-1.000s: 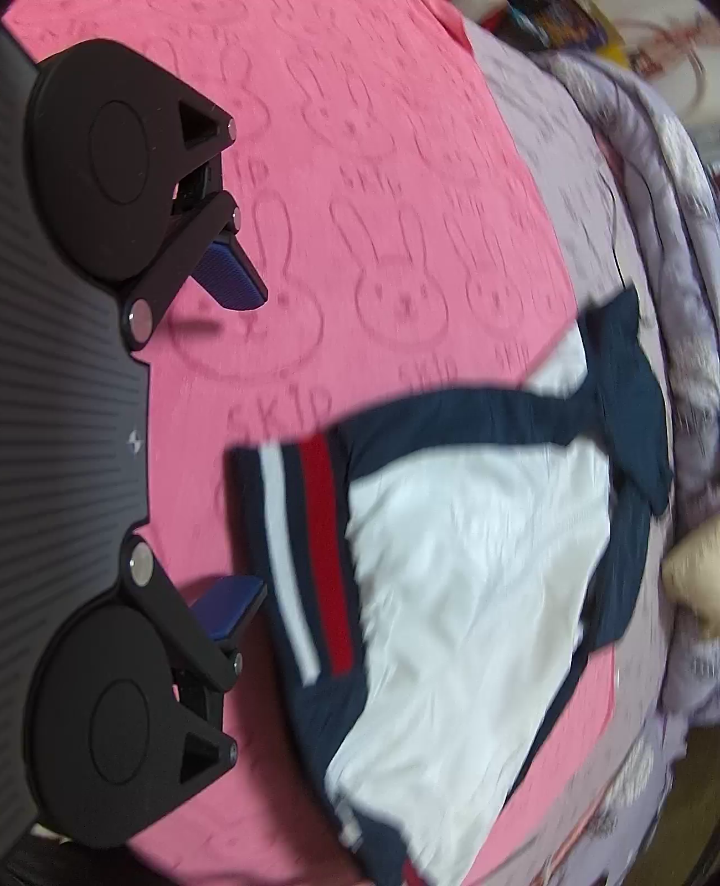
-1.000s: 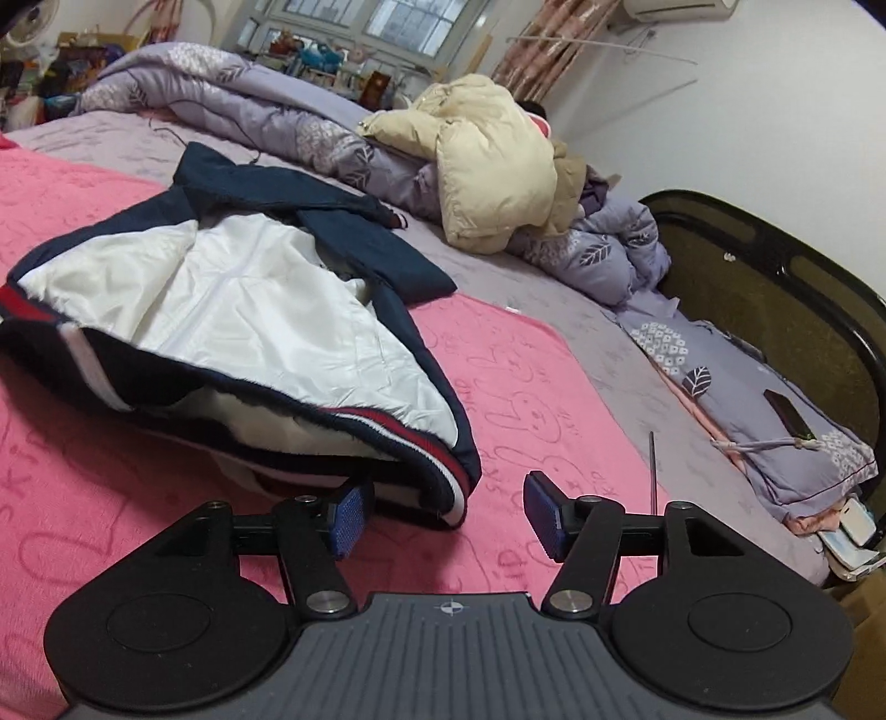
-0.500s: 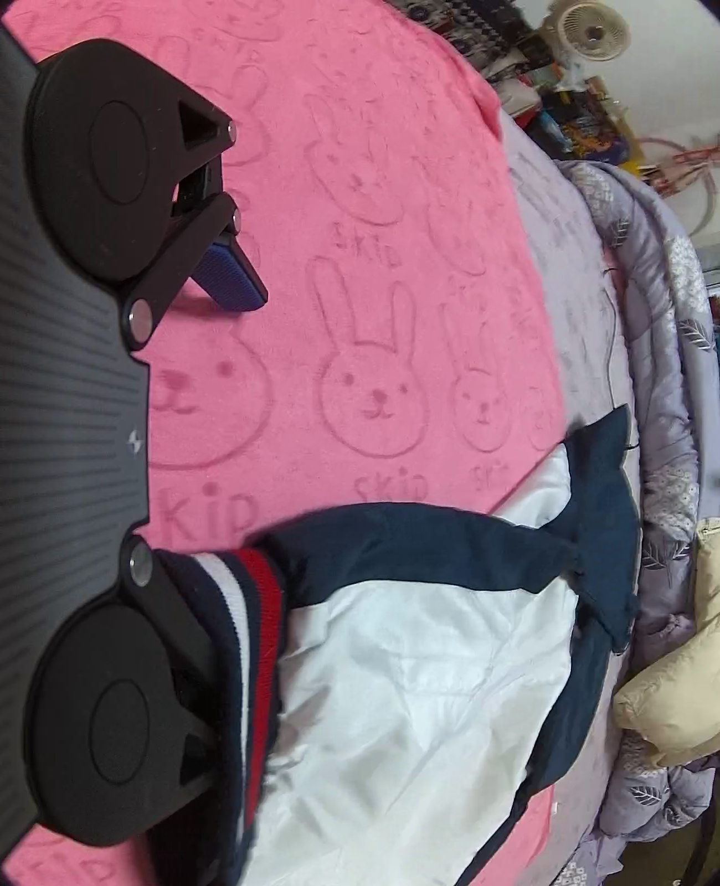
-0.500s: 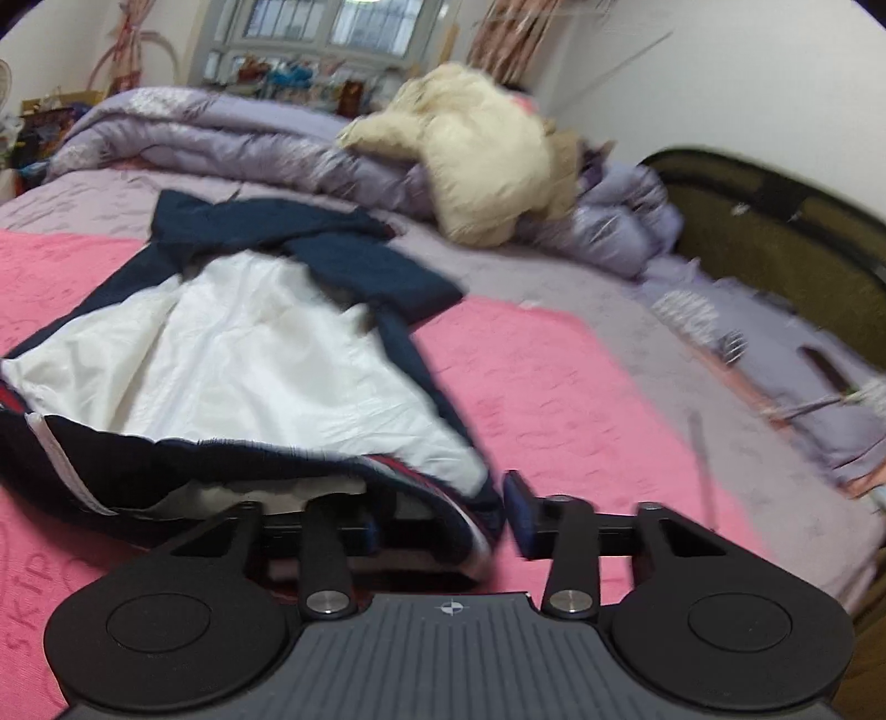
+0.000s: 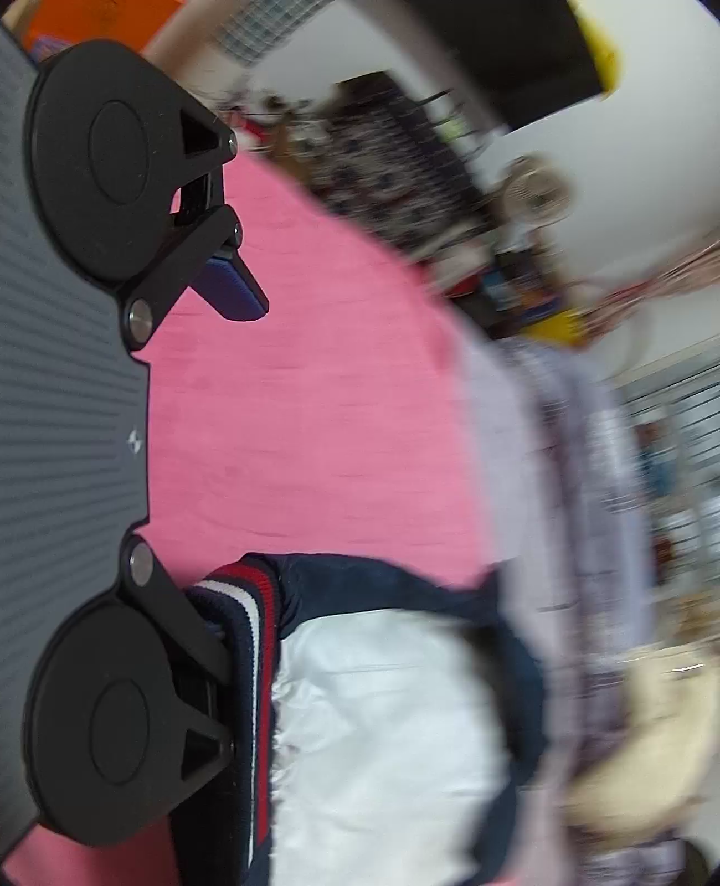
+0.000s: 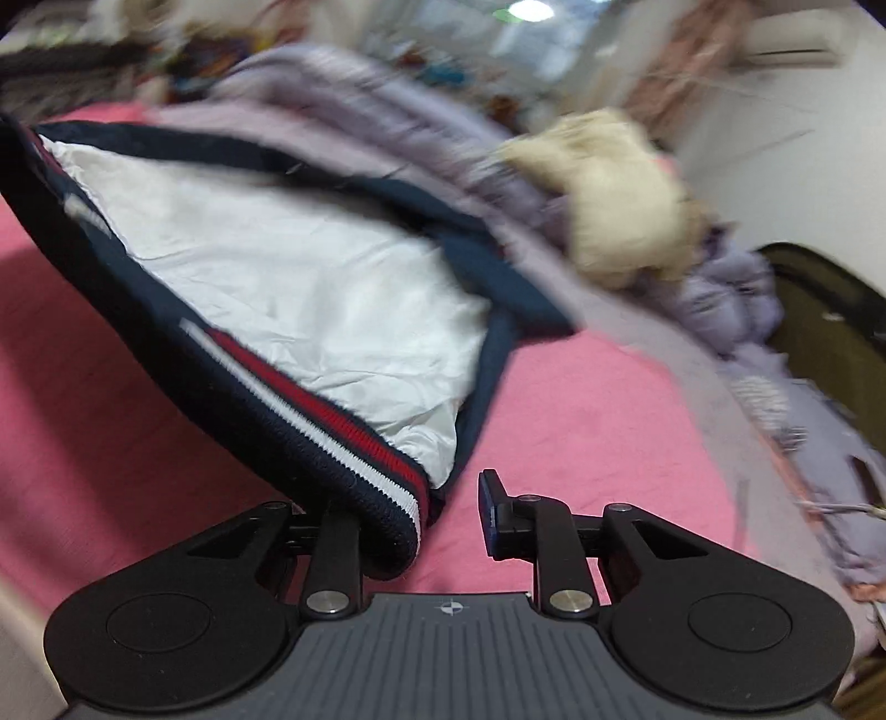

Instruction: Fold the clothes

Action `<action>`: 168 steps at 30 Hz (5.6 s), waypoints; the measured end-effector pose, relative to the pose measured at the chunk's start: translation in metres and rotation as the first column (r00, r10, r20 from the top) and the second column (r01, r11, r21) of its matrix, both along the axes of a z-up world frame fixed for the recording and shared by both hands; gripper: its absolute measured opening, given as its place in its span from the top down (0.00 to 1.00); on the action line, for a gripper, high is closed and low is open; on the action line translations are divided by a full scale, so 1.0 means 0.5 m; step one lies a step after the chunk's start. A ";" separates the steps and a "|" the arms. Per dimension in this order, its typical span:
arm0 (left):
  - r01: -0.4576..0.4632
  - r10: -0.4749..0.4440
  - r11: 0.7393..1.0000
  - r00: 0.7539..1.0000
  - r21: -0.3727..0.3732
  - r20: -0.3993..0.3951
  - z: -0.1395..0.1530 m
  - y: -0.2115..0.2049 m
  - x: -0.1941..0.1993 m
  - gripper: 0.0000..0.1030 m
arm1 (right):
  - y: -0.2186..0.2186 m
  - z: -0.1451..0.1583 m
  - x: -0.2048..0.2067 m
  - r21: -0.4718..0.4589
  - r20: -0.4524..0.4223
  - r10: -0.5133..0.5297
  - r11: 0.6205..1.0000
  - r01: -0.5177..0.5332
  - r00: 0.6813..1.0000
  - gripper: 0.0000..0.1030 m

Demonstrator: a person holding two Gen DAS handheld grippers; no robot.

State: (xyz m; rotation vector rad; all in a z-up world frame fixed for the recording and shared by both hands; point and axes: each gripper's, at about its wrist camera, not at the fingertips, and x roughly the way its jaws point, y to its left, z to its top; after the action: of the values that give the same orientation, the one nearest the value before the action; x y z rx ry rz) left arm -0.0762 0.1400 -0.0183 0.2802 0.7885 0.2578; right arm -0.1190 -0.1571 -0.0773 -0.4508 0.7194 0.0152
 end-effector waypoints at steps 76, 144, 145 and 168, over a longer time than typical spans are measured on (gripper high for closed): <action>0.408 -0.398 0.850 0.912 -0.335 0.101 -0.152 -0.196 0.200 0.00 | -0.140 0.195 0.552 0.087 0.220 -0.206 0.978 0.191 0.954 0.10; 0.384 -0.378 0.849 0.921 -0.363 0.093 -0.132 -0.186 0.197 0.00 | -0.399 0.121 0.345 0.525 -0.124 -0.474 0.714 0.463 0.872 0.10; 0.377 -0.373 0.846 0.924 -0.376 0.086 -0.125 -0.179 0.194 0.00 | -0.373 0.119 0.320 0.551 -0.138 -0.418 0.721 0.420 0.898 0.10; 0.401 -0.388 0.914 0.908 -0.055 0.159 0.051 -0.157 0.475 0.00 | -0.207 0.174 0.503 0.296 -0.044 -0.140 0.944 0.147 0.989 0.34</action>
State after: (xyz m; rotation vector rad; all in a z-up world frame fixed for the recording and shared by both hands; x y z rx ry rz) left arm 0.1613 0.0613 0.0074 0.3292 0.5807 -0.1388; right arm 0.1324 -0.2607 0.0097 -0.1079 0.7568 -0.0083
